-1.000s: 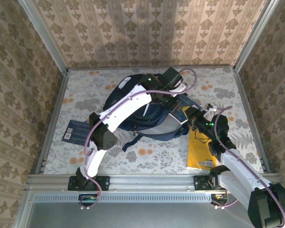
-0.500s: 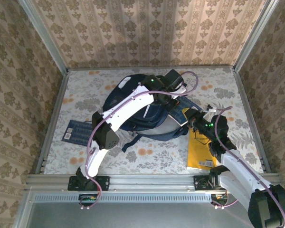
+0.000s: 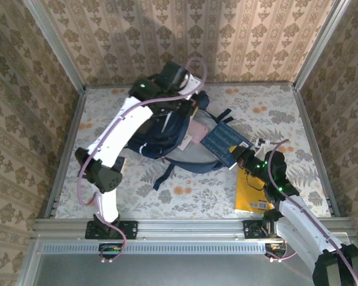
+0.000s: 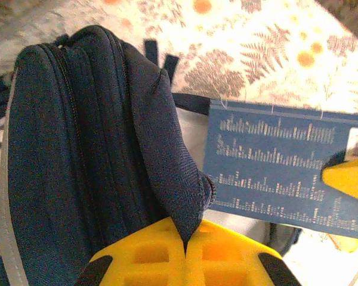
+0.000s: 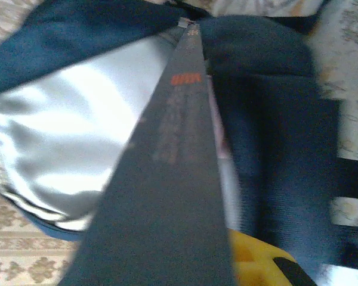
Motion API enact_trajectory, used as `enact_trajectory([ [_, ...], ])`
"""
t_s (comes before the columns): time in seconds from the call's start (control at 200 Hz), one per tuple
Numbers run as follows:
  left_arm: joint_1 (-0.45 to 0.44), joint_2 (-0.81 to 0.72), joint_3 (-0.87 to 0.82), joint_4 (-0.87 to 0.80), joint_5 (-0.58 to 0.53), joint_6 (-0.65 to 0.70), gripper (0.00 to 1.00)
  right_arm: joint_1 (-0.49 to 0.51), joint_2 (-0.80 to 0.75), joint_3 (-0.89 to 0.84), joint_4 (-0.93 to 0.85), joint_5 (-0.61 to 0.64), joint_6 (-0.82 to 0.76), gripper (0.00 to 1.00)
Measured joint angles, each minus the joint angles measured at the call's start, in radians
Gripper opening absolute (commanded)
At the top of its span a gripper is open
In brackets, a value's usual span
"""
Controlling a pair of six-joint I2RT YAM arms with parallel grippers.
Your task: Pack the student bag
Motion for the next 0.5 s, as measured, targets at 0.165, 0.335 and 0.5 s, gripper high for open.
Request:
enact_trajectory([
  [0.165, 0.031, -0.016, 0.019, -0.018, 0.027, -0.006, 0.0, 0.041, 0.0, -0.011, -0.003, 0.0, -0.05, 0.0],
  [0.335, 0.031, -0.009, 0.021, -0.036, 0.056, -0.006, 0.0, 0.117, 0.03, 0.014, 0.005, 0.005, -0.067, 0.0],
  [0.5, 0.031, -0.009, 0.021, -0.04, 0.079, -0.013, 0.0, 0.201, 0.162, 0.09, 0.066, 0.019, -0.061, 0.0],
])
